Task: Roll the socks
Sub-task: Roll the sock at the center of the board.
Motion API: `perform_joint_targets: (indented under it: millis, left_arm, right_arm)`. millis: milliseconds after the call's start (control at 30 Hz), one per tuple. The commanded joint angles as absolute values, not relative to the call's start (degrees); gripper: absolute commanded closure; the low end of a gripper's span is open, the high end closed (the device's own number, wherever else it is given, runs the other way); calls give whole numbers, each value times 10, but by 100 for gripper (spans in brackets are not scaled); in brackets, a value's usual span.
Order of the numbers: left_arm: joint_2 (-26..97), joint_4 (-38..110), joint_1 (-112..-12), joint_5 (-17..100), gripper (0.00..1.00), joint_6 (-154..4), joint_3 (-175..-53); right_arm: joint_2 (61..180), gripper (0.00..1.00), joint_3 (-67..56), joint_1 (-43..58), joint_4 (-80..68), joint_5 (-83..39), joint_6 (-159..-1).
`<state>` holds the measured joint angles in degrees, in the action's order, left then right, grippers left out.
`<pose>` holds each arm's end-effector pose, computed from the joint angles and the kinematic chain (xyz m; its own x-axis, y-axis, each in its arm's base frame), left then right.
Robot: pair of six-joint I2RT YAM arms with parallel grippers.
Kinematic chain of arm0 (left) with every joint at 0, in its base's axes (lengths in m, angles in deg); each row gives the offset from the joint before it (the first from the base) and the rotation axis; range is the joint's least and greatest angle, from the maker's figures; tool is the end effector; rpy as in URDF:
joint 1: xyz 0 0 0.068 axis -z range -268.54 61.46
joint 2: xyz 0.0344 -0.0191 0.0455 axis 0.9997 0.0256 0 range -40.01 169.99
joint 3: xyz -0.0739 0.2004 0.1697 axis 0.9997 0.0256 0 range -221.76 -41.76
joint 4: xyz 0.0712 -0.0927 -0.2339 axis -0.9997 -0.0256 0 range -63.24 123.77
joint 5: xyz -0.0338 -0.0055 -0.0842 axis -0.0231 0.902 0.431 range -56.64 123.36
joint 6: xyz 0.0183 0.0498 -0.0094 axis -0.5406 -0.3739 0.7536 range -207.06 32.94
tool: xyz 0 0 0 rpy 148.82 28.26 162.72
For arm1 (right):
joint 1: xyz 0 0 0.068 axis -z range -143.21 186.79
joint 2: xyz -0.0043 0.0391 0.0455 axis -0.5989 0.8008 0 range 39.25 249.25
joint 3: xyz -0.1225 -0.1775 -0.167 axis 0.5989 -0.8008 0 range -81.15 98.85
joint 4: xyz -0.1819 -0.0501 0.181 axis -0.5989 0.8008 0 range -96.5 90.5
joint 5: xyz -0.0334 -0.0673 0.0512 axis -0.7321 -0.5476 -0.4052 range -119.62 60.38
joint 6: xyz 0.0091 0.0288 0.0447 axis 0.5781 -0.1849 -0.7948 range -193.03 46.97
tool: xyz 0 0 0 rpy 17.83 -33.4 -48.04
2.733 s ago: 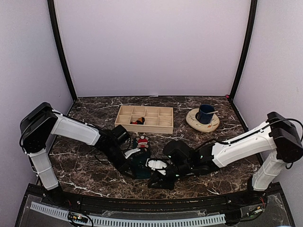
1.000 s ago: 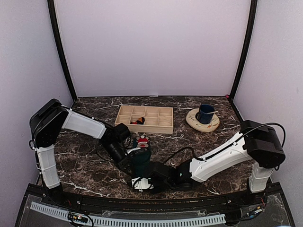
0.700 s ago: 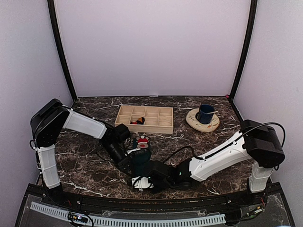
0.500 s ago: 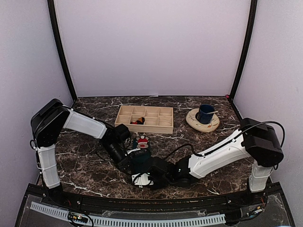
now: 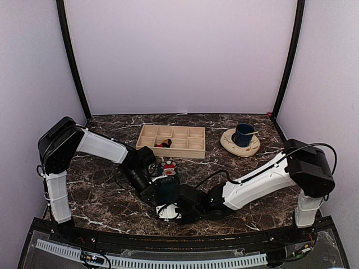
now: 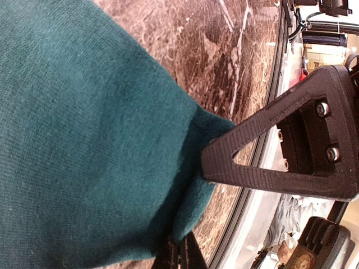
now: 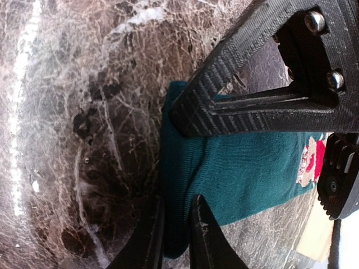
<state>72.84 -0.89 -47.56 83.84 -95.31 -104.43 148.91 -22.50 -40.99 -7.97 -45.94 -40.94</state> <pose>0.2343 -0.2399 0.1108 -0.6767 0.7087 -0.1994 0.5729 0.3368 -0.7472 0.0901 0.3690 0.1271 0.3414 -0.8326 -0.4362 -0.8475 -0.0721 -0.5258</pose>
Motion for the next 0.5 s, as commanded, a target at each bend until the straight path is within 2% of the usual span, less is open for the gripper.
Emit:
perform_joint_targets:
  millis: [0, 200, 367, 467]
  left_arm:
    - [734, -29, -479, 854, 100, -965, -1054]
    - [733, -29, -479, 846, 99, -963, -1053]
    - [723, -16, -479, 835, 88, -947, -1050]
    - [711, -6, -483, 818, 80, -933, -1049]
  right_arm:
    - [1520, 86, -234, -398, -27, -439, -433]
    - [1529, 93, -215, -375, 8, -405, -458]
    - [1535, 100, -204, -363, 33, -374, -478]
    - [1530, 100, -204, -357, 36, -359, -492]
